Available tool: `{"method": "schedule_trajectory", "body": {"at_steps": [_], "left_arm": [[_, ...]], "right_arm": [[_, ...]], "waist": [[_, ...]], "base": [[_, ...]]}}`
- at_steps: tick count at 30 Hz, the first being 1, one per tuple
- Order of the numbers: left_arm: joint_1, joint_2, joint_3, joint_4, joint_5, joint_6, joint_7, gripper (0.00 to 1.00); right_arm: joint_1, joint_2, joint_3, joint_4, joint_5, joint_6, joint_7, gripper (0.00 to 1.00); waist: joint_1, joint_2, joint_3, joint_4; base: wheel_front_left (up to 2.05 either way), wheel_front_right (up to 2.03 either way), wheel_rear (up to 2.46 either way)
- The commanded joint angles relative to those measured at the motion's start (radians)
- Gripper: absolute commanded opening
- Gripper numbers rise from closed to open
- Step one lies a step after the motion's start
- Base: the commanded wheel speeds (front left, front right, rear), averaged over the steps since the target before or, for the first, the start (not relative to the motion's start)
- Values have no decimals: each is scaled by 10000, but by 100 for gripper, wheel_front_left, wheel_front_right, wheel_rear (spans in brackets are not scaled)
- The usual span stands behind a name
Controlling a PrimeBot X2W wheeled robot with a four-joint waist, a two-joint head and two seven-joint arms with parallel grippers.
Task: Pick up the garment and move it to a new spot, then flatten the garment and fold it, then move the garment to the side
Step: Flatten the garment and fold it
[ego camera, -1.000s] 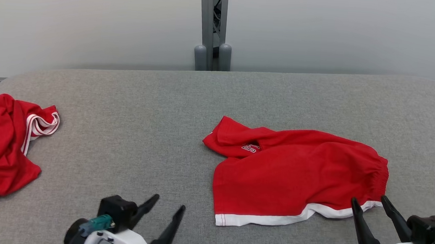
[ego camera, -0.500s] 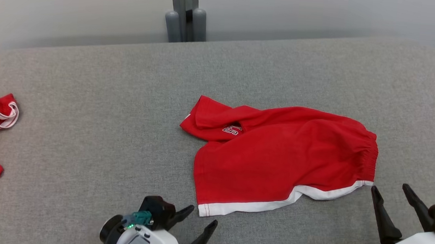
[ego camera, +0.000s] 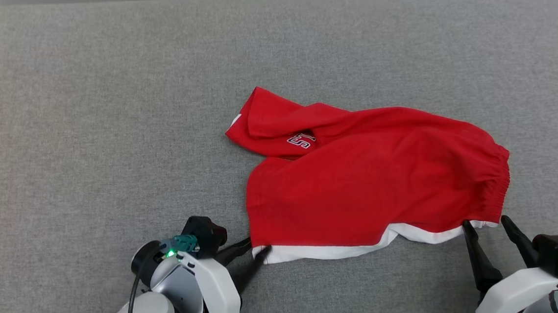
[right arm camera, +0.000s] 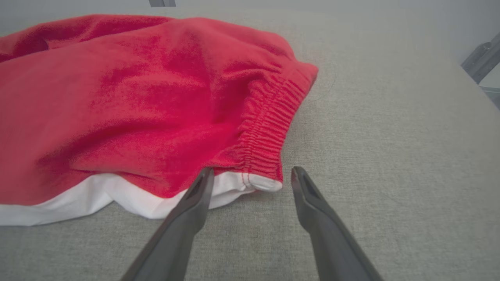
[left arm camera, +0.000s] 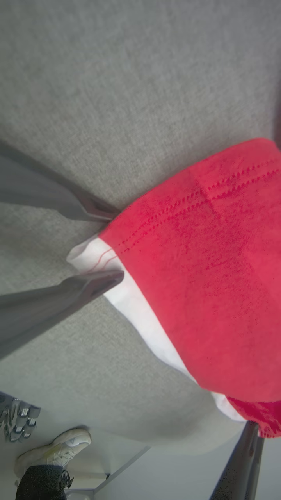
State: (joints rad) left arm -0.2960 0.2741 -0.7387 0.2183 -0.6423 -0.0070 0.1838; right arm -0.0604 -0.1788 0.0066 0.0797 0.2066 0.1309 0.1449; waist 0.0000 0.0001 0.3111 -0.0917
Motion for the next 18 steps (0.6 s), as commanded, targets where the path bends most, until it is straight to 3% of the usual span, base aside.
{"method": "schedule_trajectory", "body": {"at_steps": [1, 2, 3, 10, 18], "left_arm": [[-75, 45, -39, 272, 56, -34, 52, 0], [-114, 50, -51, 355, 83, -64, 49, 0], [-143, 58, -44, 442, 94, -70, 20, 0], [-311, 205, 173, 374, 159, -7, -480, 0], [-319, 949, 781, -1433, 323, 538, -668, 0]], "right_arm": [[-161, -84, 63, 146, 113, -3, 63, 91], [-217, -100, 134, 217, 169, -3, 32, 37], [-283, -121, 185, 278, 224, -3, -17, 0], [-90, -60, 192, 62, 710, -3, -222, 0], [18, 336, 118, -1496, 2370, -3, 137, 0]], "waist": [[0, -1, 201, 73], [0, -1, 262, 78], [0, -1, 300, 76], [0, -1, 222, -20], [0, -1, -419, -121]], "base": [[0, 0, 0], [0, 0, 0], [0, 0, 0], [0, 0, 0], [0, 0, 0]]}}
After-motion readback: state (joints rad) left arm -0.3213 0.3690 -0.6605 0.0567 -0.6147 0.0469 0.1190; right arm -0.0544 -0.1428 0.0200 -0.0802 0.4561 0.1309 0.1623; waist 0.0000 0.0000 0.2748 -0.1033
